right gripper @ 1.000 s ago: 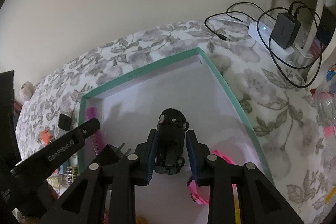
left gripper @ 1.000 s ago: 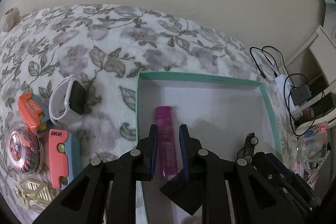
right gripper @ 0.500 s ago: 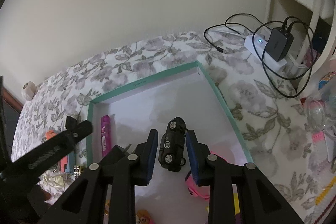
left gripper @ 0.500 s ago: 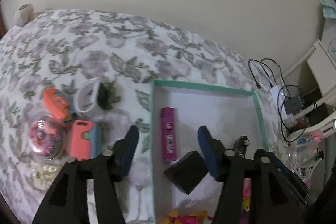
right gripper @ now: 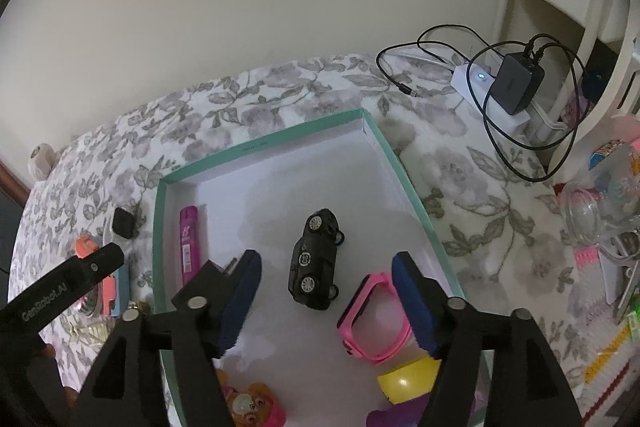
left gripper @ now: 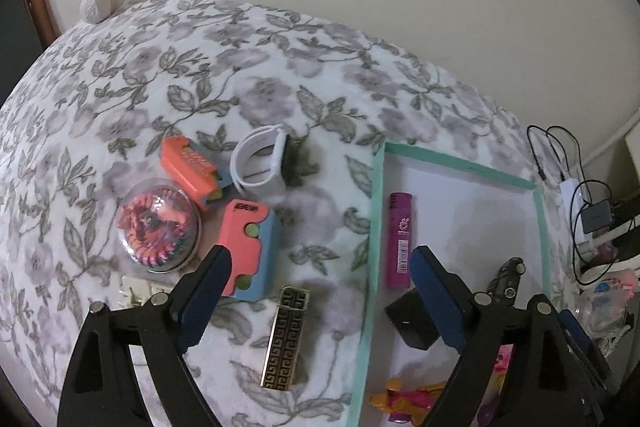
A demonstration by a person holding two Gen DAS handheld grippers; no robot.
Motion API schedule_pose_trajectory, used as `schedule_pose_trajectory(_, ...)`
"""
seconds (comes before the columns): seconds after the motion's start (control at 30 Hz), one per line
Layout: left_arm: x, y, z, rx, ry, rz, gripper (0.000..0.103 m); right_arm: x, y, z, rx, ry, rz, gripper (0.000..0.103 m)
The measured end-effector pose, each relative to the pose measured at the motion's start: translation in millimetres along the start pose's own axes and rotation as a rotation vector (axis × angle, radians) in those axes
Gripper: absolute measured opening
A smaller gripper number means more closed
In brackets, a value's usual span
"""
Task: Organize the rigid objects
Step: 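Move both tools back from the tray toward the white clip and gold bar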
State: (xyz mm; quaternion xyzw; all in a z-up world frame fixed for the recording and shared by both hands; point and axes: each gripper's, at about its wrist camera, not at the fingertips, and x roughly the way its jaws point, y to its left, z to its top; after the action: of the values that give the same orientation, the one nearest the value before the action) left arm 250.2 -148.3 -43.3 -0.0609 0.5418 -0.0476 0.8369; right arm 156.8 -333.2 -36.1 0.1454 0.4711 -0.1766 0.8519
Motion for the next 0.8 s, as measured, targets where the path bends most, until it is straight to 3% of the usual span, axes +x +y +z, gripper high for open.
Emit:
schedule_pose_trajectory(0.1, -0.8, 0.7, -1.5, 0.012, 0.005, 0.015, 0.099, 0.3, 2.9, -3.0, -0.015, 0.007, -0.007, 0.085)
schedule_pose_trajectory(0.33, -5.0, 9.2, -4.5, 0.003, 0.026, 0.031, 0.1, -5.0, 9.9, -7.6, -0.037, 0.007, -0.011, 0.101)
schedule_pose_trajectory(0.63, -16.3, 18.5, -6.0, 0.008, 0.025, 0.053, 0.1, -16.1, 19.6, -11.7, -0.072, -0.001, -0.025, 0.103)
schedule_pose_trajectory(0.8, -27.4, 26.3, -3.3, 0.004, 0.021, 0.024, 0.1, -26.6, 26.5, -11.4, -0.076, -0.018, 0.01, 0.103)
